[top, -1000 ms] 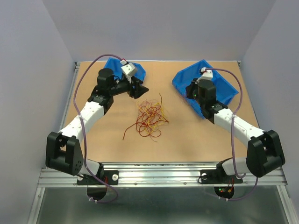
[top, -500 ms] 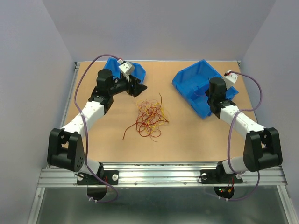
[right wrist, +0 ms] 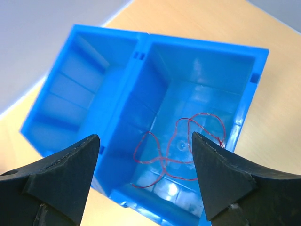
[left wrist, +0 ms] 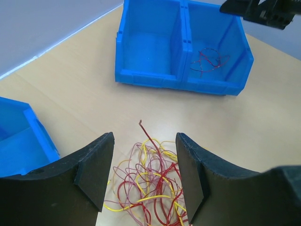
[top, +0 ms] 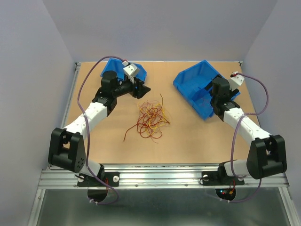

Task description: Untangle the cables

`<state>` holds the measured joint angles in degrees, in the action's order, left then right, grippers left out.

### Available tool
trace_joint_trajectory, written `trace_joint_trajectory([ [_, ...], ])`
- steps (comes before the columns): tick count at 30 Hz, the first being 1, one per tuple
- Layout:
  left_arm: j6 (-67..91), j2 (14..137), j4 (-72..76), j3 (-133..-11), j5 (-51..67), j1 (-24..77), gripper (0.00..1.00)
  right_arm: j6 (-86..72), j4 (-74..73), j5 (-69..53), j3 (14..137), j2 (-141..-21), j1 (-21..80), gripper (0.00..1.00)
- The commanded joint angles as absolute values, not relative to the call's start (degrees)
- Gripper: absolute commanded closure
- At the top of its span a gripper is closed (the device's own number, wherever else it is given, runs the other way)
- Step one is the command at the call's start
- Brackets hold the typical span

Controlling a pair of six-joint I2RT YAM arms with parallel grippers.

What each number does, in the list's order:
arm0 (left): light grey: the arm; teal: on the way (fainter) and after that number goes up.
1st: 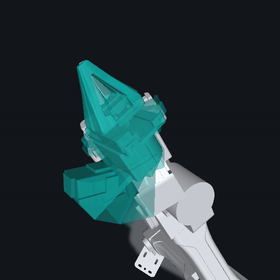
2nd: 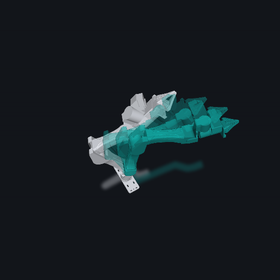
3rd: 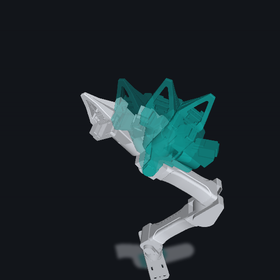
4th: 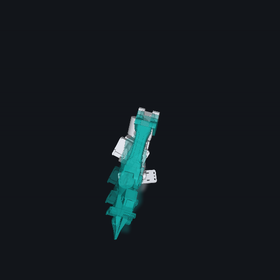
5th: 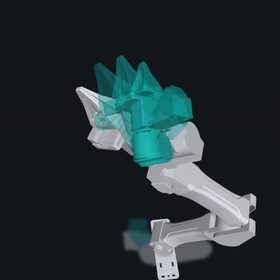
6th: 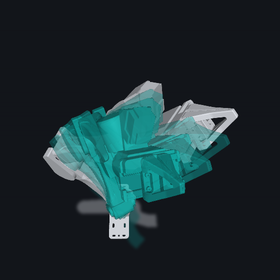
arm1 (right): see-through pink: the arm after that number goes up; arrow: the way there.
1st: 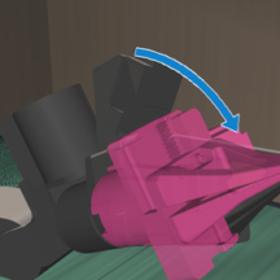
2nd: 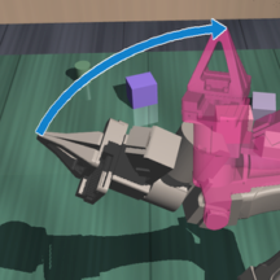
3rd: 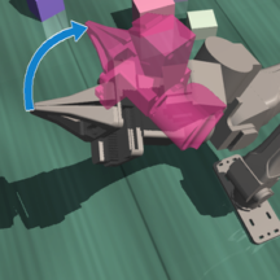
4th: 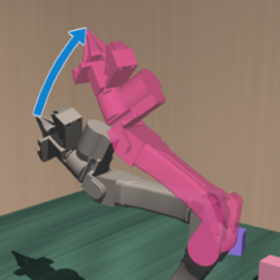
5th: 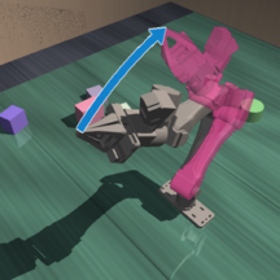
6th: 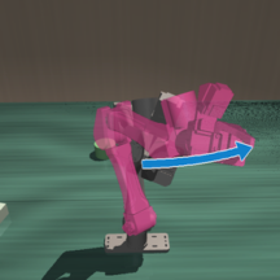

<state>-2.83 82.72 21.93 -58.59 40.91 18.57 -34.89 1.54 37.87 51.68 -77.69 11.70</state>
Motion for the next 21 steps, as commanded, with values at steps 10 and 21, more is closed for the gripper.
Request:
trace_joint_trajectory([
  [10,-14.1,85.7,12.8,-63.4,30.2,29.9,0.34,-31.5,-1.5,18.3,54.4,-69.0,11.8,0.15],
  [21,-12.9,102.8,4.0,-75.1,15.6,33.5,0.38,-29.8,1.1,10.8,53.4,-68.7,11.9,0.11],
])
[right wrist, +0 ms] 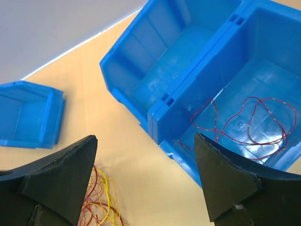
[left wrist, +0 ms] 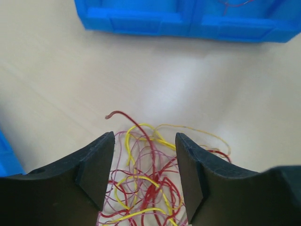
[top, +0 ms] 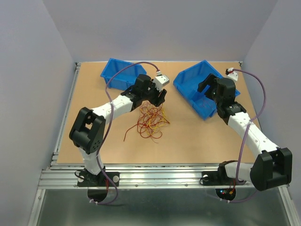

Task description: Untangle the cables

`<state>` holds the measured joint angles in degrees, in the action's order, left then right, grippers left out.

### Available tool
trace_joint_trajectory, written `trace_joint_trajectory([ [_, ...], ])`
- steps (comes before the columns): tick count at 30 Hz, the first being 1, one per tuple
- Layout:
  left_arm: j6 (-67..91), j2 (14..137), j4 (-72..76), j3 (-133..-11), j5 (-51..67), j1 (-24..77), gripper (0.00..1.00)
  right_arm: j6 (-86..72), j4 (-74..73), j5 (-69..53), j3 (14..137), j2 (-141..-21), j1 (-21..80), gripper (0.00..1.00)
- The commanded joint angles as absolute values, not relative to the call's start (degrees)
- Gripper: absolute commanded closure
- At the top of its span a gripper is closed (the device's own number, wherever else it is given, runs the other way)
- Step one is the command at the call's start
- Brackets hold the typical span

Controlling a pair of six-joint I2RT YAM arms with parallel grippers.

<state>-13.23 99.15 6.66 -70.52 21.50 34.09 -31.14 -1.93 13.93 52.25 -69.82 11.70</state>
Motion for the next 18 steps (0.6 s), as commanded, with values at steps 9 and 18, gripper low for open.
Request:
trace_joint_trajectory([
  [9,-9.1,113.5,4.6,-84.1,10.9,33.5,0.46,-29.8,1.6,10.7,53.3,-68.1,11.9,0.11],
  [18,-8.6,116.7,7.8,-85.7,16.2,33.5,0.53,-29.7,2.0,10.1,53.1,-68.1,11.9,0.11],
])
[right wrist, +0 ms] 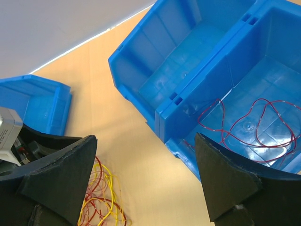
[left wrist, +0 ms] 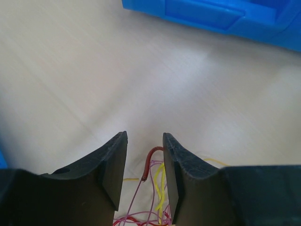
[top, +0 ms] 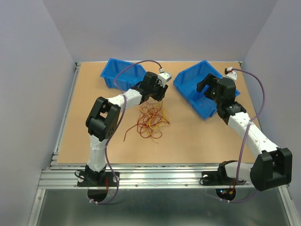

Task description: Untangle the cables

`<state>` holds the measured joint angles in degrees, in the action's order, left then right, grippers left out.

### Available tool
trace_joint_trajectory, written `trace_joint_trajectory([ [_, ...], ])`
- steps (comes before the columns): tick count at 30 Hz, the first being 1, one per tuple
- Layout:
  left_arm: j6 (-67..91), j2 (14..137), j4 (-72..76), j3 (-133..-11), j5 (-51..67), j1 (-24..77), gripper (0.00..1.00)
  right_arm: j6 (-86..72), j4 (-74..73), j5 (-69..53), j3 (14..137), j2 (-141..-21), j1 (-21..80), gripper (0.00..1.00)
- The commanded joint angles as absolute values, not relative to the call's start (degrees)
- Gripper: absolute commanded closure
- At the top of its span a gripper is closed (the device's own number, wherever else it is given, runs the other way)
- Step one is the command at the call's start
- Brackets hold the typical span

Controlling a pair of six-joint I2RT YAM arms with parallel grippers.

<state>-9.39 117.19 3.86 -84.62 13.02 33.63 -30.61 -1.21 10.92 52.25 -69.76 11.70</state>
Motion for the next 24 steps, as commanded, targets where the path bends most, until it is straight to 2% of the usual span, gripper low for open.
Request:
trace_joint_trajectory([
  [1,-8.4,116.9,7.8,-85.9,16.7,33.5,0.53,-29.7,2.1,10.0,53.1,-68.2,11.9,0.11],
  [4,-8.3,118.1,7.4,-87.2,17.4,33.6,0.74,-29.8,2.3,9.6,53.1,-68.4,11.8,0.11],
  [5,-8.9,118.1,7.2,-87.4,17.5,33.6,0.96,-29.7,2.3,9.4,53.0,-68.4,11.9,0.11],
  [6,-9.0,117.4,7.1,-87.3,17.4,33.5,1.0,-29.6,2.3,9.4,53.0,-68.4,11.9,0.11],
  [11,-9.8,109.3,9.8,-81.6,19.0,33.6,1.0,-28.0,4.0,5.1,52.3,-67.9,11.9,0.12],
  [18,-10.9,94.4,8.7,-74.3,28.6,33.5,1.0,-26.1,18.8,-18.2,46.8,-69.2,12.9,0.21],
  [24,-13.1,84.9,8.0,-69.3,33.0,33.5,1.0,-21.3,23.7,-23.0,47.0,-70.9,20.0,0.21],
])
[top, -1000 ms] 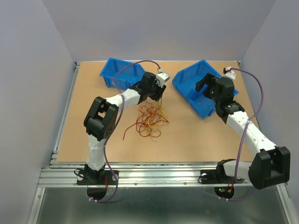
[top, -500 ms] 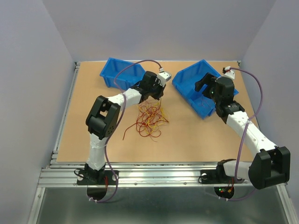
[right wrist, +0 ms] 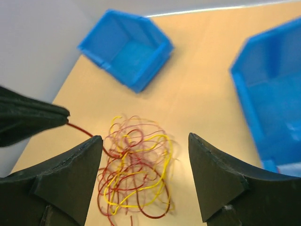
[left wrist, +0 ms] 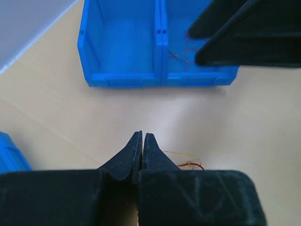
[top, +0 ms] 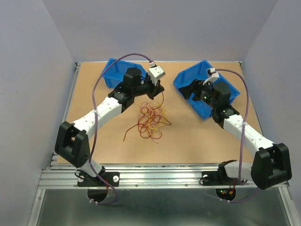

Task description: Untangle the cables

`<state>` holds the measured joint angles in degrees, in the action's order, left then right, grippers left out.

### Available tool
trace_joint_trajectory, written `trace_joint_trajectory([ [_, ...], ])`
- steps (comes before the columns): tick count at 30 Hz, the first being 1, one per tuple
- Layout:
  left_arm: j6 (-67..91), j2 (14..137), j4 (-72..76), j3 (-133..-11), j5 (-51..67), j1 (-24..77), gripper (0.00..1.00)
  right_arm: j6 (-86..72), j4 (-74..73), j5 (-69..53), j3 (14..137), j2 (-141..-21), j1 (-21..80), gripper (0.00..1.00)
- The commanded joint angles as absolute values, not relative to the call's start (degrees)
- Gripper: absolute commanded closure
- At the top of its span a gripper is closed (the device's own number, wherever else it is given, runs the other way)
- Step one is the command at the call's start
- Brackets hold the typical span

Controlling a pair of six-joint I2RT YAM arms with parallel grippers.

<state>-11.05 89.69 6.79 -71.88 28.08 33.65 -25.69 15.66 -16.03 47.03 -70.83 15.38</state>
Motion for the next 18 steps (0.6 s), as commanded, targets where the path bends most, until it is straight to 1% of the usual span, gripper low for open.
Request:
trace_joint_trajectory([
  [1,-13.2,84.0,8.2,-68.4,33.3,33.6,1.0,-19.1,24.5,-23.2,46.9,-70.8,21.2,0.21],
  [6,-12.2,79.7,7.9,-68.8,34.5,33.5,1.0,-14.9,28.2,-27.6,45.9,-71.0,27.1,0.21],
  [8,-10.2,78.1,7.3,-71.2,34.0,33.5,1.0,-13.5,30.5,-27.8,45.1,-71.0,28.1,0.21],
  [12,-7.4,77.4,2.3,-80.9,38.1,33.7,1.0,-12.8,35.0,-28.6,42.9,-71.4,30.6,0.21],
  [14,-6.1,77.2,0.1,-83.7,39.3,33.9,1.0,-12.0,35.5,-28.9,42.8,-71.4,32.0,0.21],
  [15,-5.5,76.6,0.1,-85.0,39.3,33.9,1.0,-11.8,35.5,-28.0,42.9,-71.4,32.5,0.22],
  [16,-4.8,76.2,0.1,-86.6,39.4,33.9,1.0,-11.7,35.6,-27.3,42.9,-71.5,32.9,0.25],
  [17,-3.6,75.3,0.1,-87.5,39.5,33.8,1.0,-11.7,35.2,-27.3,43.2,-71.5,33.0,0.31],
  [18,-2.7,74.9,0.1,-88.4,39.5,33.8,1.0,-11.6,35.0,-27.3,43.3,-71.6,33.1,0.31],
])
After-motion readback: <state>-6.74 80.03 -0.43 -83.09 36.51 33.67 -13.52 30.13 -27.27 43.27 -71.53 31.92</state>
